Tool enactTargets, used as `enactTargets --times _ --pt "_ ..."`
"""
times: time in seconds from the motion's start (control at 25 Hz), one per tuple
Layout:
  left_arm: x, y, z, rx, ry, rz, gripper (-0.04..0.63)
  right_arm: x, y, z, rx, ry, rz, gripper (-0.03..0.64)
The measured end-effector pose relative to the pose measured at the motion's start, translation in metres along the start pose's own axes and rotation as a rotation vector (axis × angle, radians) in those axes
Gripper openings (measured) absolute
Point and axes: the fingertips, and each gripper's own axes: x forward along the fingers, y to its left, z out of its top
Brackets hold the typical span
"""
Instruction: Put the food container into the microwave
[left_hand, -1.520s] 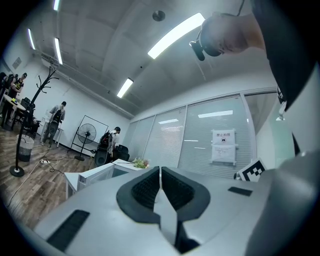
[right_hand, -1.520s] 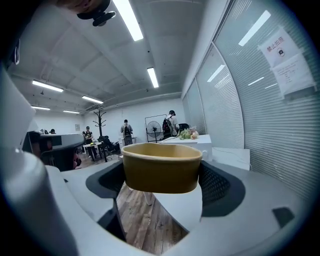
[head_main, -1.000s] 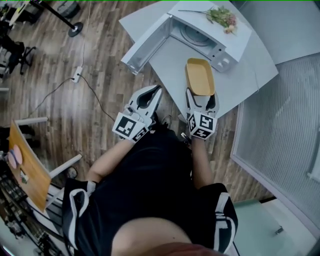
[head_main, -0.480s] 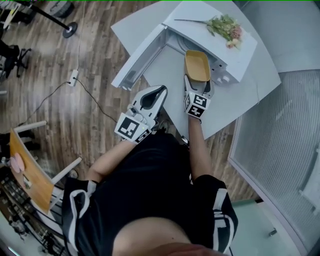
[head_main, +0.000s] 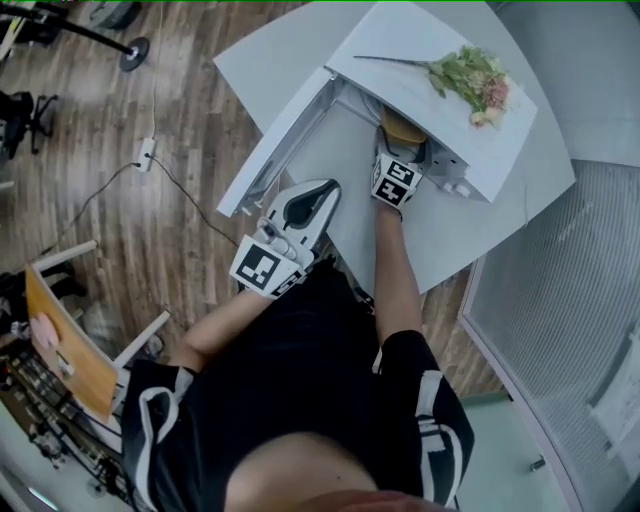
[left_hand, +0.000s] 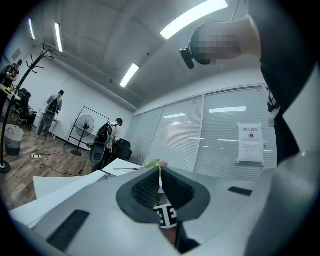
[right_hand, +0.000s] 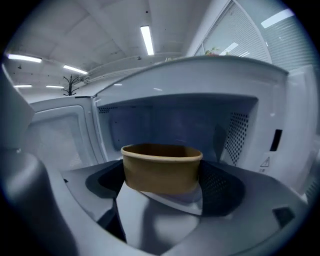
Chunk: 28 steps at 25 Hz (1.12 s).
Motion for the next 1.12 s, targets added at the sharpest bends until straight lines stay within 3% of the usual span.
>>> enactTargets --times 0.36,0.72,0.92,1.12 --pt "0.011 0.028 -0.011 -0.022 0.023 0.008 0.031 0.055 -0.01 -0.008 0.003 0.059 -0.037 0.48" --pt "0.013 0.032 -0.013 -0.022 0.033 0.002 0.031 0.07 -0.011 -0.027 0.039 0.136 -0.042 0.481" --pt "0.005 0.013 -0.005 -0.007 0.011 -0.015 0.031 0.039 -0.008 -0.022 0.036 0.112 -0.035 0.48" --pt "-0.023 -0.026 0.008 0.015 -0.022 -0.021 0.031 -0.054 0.006 -0.004 0.056 0.052 0.03 0.471"
